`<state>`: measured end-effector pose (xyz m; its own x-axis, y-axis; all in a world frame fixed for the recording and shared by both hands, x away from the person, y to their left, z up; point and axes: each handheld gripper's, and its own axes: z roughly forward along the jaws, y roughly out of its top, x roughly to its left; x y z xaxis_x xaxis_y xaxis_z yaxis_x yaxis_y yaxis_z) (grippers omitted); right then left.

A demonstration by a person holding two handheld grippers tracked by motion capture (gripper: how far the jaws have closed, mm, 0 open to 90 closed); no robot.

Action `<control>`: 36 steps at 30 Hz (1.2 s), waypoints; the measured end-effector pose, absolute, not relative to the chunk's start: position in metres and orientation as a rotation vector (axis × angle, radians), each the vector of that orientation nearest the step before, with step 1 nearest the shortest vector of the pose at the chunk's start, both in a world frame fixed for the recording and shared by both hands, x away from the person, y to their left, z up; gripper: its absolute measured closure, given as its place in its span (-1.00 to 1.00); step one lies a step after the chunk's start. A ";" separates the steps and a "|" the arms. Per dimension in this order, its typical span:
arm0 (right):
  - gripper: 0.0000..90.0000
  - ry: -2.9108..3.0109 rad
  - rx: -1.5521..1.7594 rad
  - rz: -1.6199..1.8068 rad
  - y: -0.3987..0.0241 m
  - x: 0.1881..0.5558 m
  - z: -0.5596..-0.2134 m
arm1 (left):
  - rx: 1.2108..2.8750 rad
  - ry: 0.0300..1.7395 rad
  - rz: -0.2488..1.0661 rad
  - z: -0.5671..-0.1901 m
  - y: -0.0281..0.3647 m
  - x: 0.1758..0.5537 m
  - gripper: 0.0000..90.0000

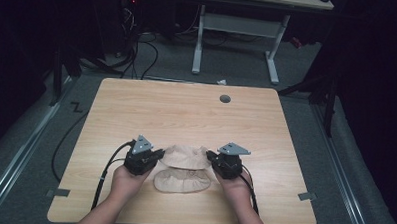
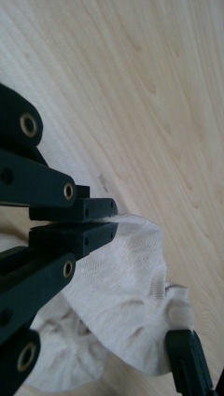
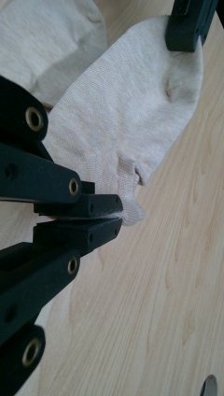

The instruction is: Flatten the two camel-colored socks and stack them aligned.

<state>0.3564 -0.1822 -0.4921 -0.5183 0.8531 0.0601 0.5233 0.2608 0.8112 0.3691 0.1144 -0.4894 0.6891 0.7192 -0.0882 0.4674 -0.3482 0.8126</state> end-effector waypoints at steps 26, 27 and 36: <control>0.94 2.242 1.181 1.154 -0.179 0.313 -0.510 | 2.138 0.864 0.273 -0.502 0.123 0.318 0.93; 0.94 2.243 1.185 1.150 -0.178 0.313 -0.510 | 2.142 0.864 0.273 -0.502 0.123 0.318 0.93; 0.91 2.285 1.204 1.077 -0.176 0.315 -0.520 | 2.221 0.862 0.294 -0.512 0.118 0.319 0.92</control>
<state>0.3152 -0.1755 -0.5202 -0.5823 0.8116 0.0468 0.5527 0.3530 0.7549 0.3187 0.1182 -0.5115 0.7500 0.6599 -0.0456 0.4947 -0.5139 0.7008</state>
